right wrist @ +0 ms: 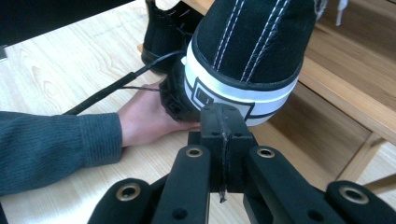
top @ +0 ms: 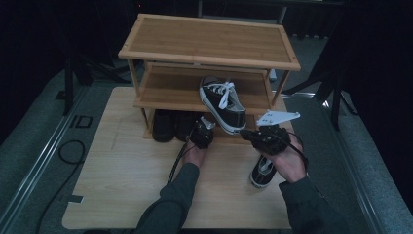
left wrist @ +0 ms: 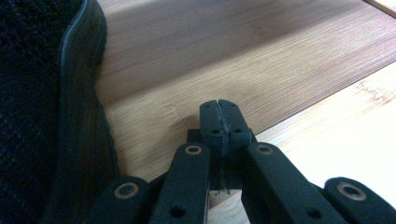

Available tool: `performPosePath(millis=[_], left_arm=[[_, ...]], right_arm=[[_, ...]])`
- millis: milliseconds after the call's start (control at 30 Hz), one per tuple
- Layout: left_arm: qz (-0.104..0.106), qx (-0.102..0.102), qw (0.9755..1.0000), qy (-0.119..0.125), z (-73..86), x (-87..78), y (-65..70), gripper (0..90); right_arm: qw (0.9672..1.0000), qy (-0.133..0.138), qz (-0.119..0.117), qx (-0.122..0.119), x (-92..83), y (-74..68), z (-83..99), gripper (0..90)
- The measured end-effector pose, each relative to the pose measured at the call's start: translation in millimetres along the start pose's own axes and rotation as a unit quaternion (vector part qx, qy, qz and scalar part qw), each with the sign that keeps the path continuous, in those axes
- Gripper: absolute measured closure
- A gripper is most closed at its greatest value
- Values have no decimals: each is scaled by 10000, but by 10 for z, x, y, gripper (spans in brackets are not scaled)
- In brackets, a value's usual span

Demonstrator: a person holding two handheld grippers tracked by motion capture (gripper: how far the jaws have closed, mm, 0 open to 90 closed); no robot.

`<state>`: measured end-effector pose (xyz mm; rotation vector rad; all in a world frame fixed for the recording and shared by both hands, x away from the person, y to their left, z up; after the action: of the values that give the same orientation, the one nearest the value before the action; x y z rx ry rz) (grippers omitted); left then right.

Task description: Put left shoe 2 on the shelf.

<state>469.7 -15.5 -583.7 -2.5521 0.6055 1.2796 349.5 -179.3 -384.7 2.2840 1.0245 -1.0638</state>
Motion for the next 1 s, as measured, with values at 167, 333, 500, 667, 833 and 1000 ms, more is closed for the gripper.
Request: performPosePath(millis=[167,333,500,667,833,1000], left_arm=[[-25,25,10000,8,-3,5,18,899],[-49,74,10000,16,-6,6,33,900],[-49,88,9999,8,-6,5,34,900],[-59,74,10000,4,-7,5,36,900],[-74,74,9999,-4,-6,5,39,900],[-68,75,9999,-8,-7,4,36,900]], right_arm=[[10000,26,-55,-75,31,-39,-40,899],[9997,30,-130,-186,103,-126,-129,900],[9996,39,-115,-269,157,-166,-184,900],[9996,42,-164,-242,239,-172,-247,900],[9995,58,-185,-232,312,-162,-317,900],[9995,112,-177,-230,380,-135,-376,900]])
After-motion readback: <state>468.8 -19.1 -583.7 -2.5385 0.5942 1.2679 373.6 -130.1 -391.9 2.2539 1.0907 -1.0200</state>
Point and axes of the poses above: each handheld gripper's, and its own axes: x roughly forward along the jaws, z roughly out of its underside, y roughly to its right, the point moved 4 cm from there along x, roughly forward along the jaws, and after that the axes turned 14 degrees about -y, right-handed, at the moved point
